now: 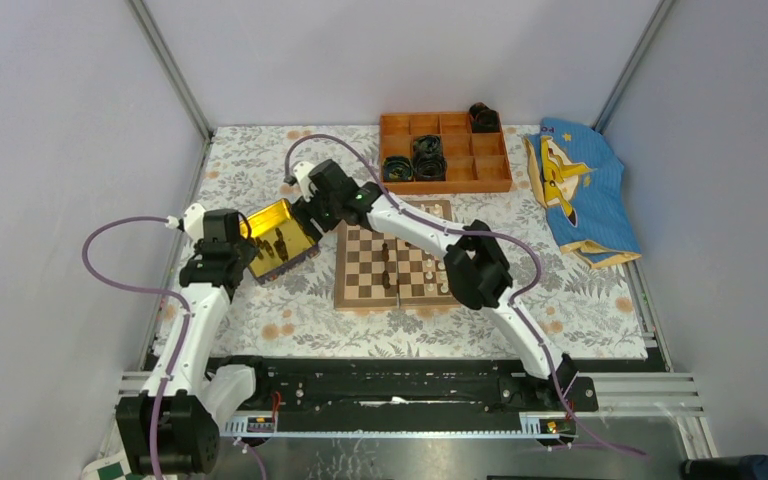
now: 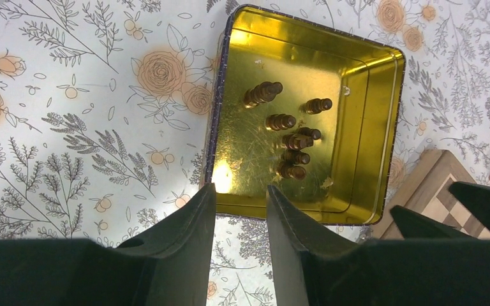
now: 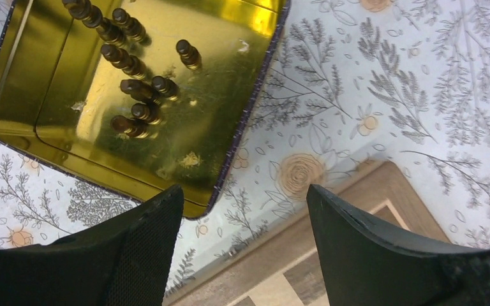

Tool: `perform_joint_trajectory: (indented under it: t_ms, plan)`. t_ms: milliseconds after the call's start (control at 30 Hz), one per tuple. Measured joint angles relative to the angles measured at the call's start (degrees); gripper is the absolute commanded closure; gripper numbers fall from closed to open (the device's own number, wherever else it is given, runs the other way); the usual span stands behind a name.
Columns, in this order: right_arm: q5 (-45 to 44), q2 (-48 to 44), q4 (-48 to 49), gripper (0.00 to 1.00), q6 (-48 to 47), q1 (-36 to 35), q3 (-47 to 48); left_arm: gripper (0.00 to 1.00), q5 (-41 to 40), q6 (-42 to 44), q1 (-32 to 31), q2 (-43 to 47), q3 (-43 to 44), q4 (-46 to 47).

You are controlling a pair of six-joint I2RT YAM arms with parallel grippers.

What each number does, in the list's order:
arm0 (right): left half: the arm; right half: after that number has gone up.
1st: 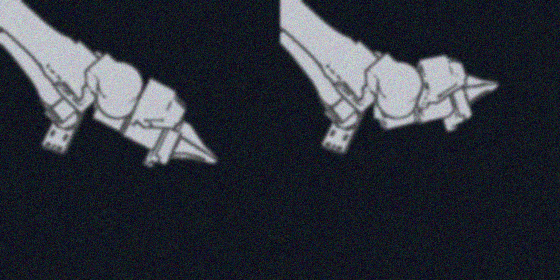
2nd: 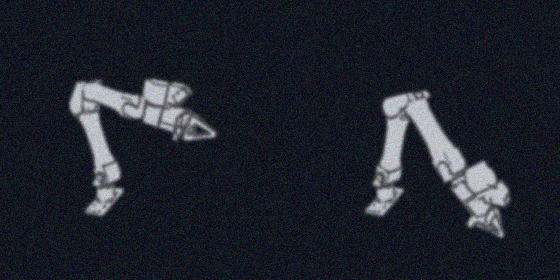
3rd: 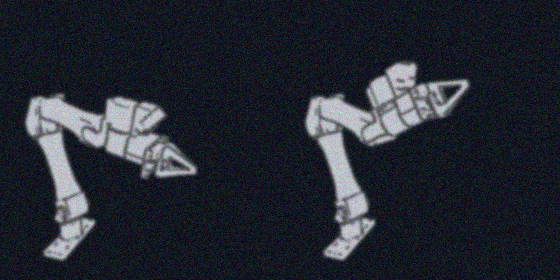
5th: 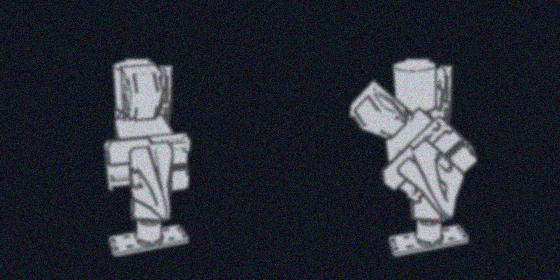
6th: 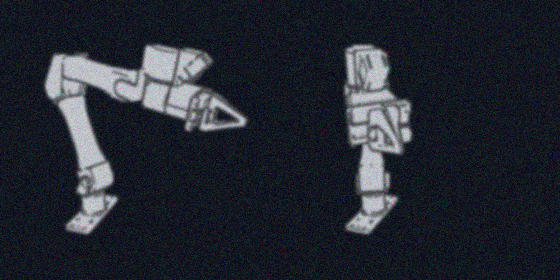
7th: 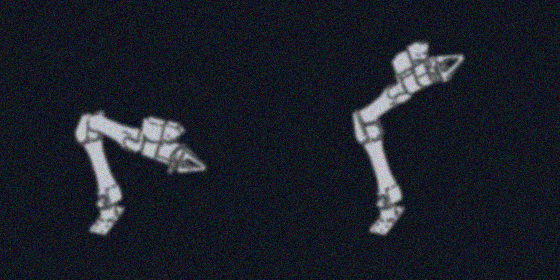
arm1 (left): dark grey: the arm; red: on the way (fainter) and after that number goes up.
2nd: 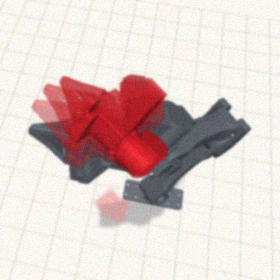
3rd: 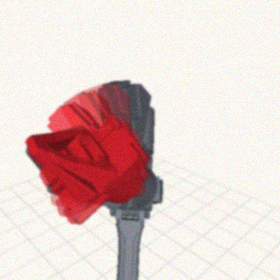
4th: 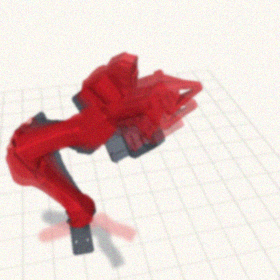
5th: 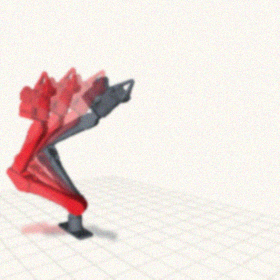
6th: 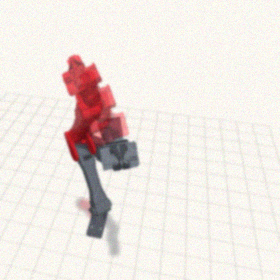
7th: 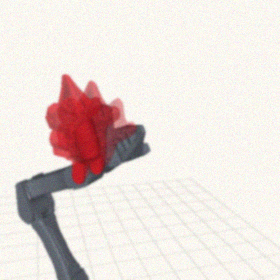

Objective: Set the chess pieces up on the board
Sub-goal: Adjust the storage box at the center of the board.

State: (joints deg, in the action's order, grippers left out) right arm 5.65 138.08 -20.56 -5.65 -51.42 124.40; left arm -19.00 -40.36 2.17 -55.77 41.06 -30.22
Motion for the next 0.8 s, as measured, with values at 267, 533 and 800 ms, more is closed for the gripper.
perform_joint_trajectory:
  t_ms: [267,533,800]
  plan:
    - [0.02,4.00,-1.62,0.31,0.61,-2.01,3.26,0.58,0.00,-0.02,0.00,2.56,-0.46,-0.09]
    - [-0.31,5.49,-2.19,0.44,1.79,-2.27,3.28,0.58,0.00,-0.02,0.00,2.75,-1.51,-0.13]
    - [-1.09,5.77,-2.73,0.58,2.51,-2.27,3.28,0.58,-0.04,-0.02,0.00,2.84,-1.79,-0.20]
